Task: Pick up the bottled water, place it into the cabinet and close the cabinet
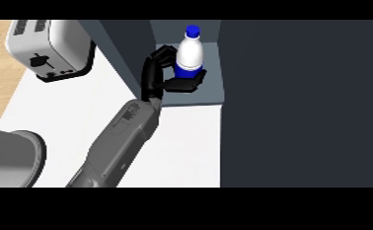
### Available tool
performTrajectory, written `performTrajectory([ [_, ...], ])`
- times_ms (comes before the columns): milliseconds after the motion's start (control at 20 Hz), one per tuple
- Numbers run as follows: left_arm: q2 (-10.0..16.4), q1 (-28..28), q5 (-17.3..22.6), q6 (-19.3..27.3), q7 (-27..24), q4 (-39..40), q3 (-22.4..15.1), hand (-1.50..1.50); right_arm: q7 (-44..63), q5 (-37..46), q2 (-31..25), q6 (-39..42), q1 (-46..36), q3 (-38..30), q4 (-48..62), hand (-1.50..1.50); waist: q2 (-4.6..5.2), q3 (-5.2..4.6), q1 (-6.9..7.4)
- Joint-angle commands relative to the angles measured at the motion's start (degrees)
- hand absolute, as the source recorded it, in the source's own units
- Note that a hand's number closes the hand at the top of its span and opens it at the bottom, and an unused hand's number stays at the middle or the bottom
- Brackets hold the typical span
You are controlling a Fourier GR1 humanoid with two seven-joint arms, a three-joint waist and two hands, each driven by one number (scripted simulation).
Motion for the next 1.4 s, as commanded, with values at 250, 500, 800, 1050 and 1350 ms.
performTrajectory([
  [250, -0.01, -9.42, 4.62, 0.76, -8.01, 15.36, 2.65, 1.50, 3.74, -6.38, -0.44, -2.39, 0.14, -0.54, -6.39, -1.50, 0.39, -0.03, -0.80],
  [500, -0.01, -16.01, 4.56, 3.74, -9.22, 22.81, 3.32, 1.50, 1.73, -5.76, -0.26, 1.10, -0.25, -0.95, -3.34, -1.50, 0.50, 0.02, -1.66],
  [800, -0.01, -21.55, 3.17, 3.93, -10.15, 30.23, 3.54, -1.50, 2.50, -3.89, -0.03, 0.63, -1.77, 0.94, -3.04, -1.50, 0.78, 0.02, -1.96],
  [1050, 1.68, -26.30, 2.11, 1.60, -7.38, 35.20, 5.32, -1.50, 3.27, -4.70, -0.13, -1.27, -1.23, 0.00, -5.53, -1.50, 0.88, -0.02, -1.74],
  [1350, 0.34, -25.25, 1.86, 3.30, -12.57, 37.56, 6.23, -1.50, 2.52, -5.19, -0.58, -0.30, -2.73, 0.06, -3.93, -1.50, 1.05, -0.01, -2.17],
])
